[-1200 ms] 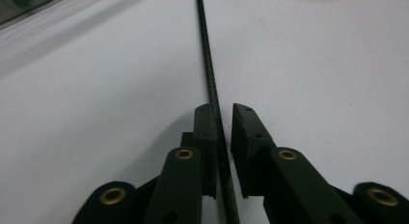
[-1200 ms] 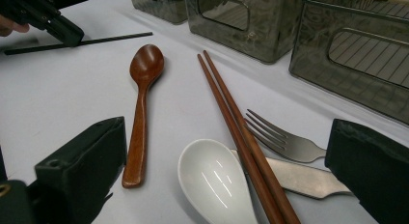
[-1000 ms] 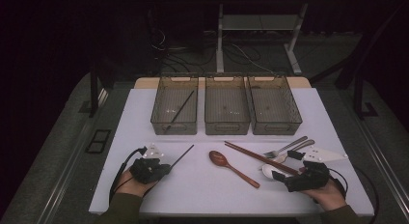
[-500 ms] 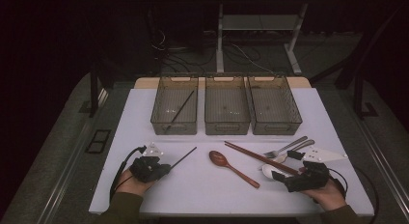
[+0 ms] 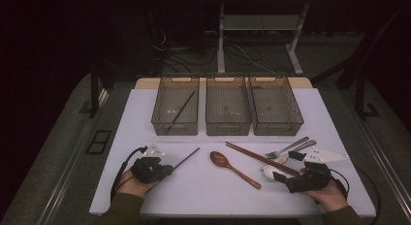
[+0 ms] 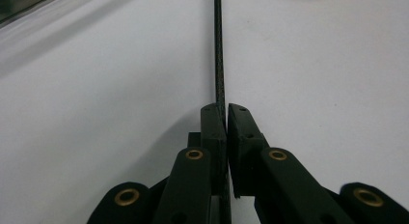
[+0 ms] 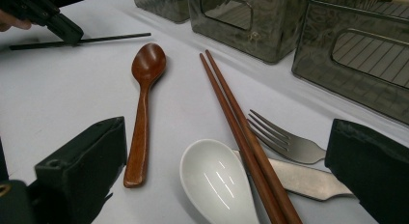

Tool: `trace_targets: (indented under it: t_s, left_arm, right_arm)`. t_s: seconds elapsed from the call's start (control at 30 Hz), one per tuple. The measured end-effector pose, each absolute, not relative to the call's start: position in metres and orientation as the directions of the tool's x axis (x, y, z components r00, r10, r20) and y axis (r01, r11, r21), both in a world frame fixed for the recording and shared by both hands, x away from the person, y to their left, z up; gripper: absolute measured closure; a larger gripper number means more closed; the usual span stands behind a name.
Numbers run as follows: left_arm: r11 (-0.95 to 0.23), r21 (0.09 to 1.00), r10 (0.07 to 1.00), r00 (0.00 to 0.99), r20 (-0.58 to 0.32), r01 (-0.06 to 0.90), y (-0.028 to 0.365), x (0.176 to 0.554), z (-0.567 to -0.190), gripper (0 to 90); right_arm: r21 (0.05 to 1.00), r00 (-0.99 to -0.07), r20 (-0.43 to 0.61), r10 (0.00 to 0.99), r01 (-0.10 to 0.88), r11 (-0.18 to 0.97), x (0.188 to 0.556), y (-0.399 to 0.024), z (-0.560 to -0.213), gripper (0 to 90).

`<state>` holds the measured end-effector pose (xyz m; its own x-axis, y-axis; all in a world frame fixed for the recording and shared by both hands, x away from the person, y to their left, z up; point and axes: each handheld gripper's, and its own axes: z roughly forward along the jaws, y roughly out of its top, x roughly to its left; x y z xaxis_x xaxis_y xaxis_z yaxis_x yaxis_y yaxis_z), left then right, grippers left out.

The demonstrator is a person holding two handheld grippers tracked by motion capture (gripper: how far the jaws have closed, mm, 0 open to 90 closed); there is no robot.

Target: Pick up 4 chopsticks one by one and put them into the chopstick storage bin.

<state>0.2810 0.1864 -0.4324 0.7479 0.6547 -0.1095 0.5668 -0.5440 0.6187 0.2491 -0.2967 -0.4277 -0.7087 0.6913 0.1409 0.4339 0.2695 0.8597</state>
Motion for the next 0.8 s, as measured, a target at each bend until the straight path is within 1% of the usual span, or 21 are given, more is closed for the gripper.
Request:
trace_targets:
  t_s: [0.3, 0.8]
  left_arm:
    - [-0.511, 0.642, 0.656, 0.742, -0.138, 0.571, 0.187, 0.28, -0.428, 85.8]
    - [-0.474, 0.686, 0.643, 0.749, -0.158, 0.552, 0.189, 0.282, -0.417, 85.8]
  right_arm:
    - [0.859, -0.71, 0.141, 0.69, 0.435, 0.271, 0.249, -0.296, -0.428, 1.4]
    - [0.857, -0.712, 0.139, 0.688, 0.434, 0.276, 0.25, -0.295, -0.428, 1.4]
